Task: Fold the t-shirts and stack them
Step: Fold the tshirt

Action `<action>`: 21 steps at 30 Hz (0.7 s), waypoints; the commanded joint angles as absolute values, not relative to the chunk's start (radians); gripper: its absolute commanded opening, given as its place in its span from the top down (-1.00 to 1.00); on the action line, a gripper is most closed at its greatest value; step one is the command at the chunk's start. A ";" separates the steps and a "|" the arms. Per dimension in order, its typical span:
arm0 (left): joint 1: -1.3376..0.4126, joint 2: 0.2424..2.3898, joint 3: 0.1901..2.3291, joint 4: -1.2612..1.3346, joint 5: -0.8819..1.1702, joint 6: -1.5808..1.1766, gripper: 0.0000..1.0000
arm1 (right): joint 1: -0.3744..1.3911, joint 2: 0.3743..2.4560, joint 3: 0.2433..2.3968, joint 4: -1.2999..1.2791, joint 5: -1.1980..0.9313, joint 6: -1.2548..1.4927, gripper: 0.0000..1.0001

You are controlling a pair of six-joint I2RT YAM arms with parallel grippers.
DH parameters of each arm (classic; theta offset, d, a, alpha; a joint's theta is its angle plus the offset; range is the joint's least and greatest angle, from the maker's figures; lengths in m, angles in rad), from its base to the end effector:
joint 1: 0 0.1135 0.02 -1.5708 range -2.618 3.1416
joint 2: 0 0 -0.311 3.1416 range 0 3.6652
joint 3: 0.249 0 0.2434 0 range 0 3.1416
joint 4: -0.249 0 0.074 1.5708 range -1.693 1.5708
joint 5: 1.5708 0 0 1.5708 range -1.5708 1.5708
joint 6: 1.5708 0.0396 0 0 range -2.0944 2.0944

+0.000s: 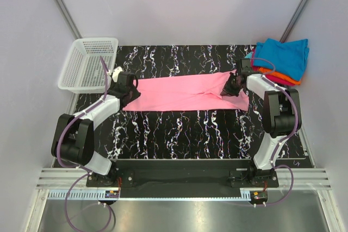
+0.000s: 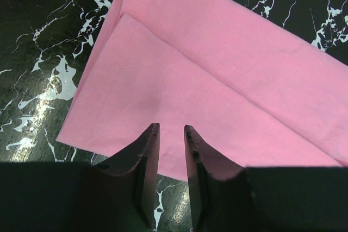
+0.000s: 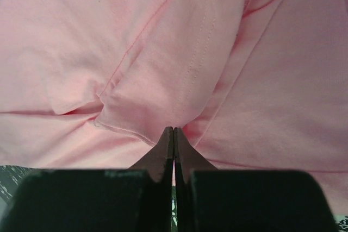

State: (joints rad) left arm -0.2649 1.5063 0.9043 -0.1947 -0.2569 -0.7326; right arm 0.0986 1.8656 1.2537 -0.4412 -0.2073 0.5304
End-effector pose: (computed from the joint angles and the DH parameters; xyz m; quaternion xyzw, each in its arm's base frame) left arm 0.2988 -0.0706 0.2594 -0.2598 0.8822 -0.0749 0.3855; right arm 0.3910 0.0469 0.2267 0.1801 0.9448 0.1739 0.2112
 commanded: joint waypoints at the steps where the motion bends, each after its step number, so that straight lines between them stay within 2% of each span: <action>1: -0.264 1.496 0.931 -0.178 -0.259 -0.719 0.42 | 0.107 1.832 1.305 -0.428 -0.227 0.514 1.00; 21: -0.264 1.496 0.925 -0.178 -0.255 -0.726 0.42 | 0.109 1.805 1.308 -0.433 -0.229 0.506 1.00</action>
